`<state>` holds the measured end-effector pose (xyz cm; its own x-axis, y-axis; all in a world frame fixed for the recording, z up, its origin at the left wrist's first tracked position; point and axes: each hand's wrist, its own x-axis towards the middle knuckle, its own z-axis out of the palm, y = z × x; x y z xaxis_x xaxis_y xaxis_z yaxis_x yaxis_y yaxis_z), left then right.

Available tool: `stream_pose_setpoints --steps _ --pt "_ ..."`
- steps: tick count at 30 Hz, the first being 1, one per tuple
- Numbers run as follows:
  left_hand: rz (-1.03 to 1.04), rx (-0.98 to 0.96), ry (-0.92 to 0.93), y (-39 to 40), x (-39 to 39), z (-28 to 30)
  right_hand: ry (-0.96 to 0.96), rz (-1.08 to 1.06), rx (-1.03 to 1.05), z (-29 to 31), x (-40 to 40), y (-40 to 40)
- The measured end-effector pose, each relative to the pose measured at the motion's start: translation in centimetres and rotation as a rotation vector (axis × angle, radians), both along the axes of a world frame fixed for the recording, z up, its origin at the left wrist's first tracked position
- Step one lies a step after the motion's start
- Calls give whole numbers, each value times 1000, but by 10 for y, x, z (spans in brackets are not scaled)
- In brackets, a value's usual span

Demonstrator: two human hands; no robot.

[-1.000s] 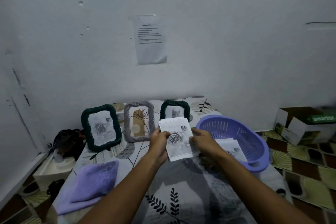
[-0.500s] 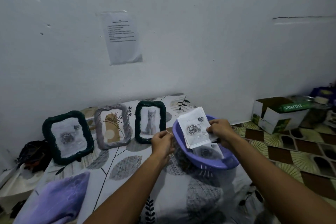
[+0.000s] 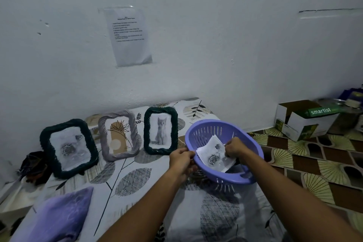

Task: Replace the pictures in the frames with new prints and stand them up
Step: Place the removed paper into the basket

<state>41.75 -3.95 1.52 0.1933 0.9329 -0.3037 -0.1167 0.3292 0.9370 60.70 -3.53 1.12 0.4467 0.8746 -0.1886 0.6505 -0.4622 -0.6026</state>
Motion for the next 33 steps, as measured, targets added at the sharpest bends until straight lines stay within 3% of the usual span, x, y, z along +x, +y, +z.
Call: stream_pose_setpoints --steps 4,9,13,17,22,24,28,33 --pt "-10 -7 -13 1 0 0 -153 12 -57 -3 -2 -2" --pt "-23 -2 -9 4 -1 -4 -570 148 -124 4 -11 -13" --pt "-32 1 -25 6 -3 -7 -717 130 80 25 -12 -18" --pt "-31 -4 -38 8 -2 -8 -609 -74 282 30 22 -17" --pt "-32 -21 -62 11 -2 -13 -13 -204 214 11 57 -18" --pt "-30 -20 -64 13 -1 -15 120 -215 258 6 59 -20" --pt "-13 -28 -76 14 1 -18 195 -231 296 2 58 -21" --pt "-45 -71 -94 9 -2 -15 103 -227 248 1 58 -21"
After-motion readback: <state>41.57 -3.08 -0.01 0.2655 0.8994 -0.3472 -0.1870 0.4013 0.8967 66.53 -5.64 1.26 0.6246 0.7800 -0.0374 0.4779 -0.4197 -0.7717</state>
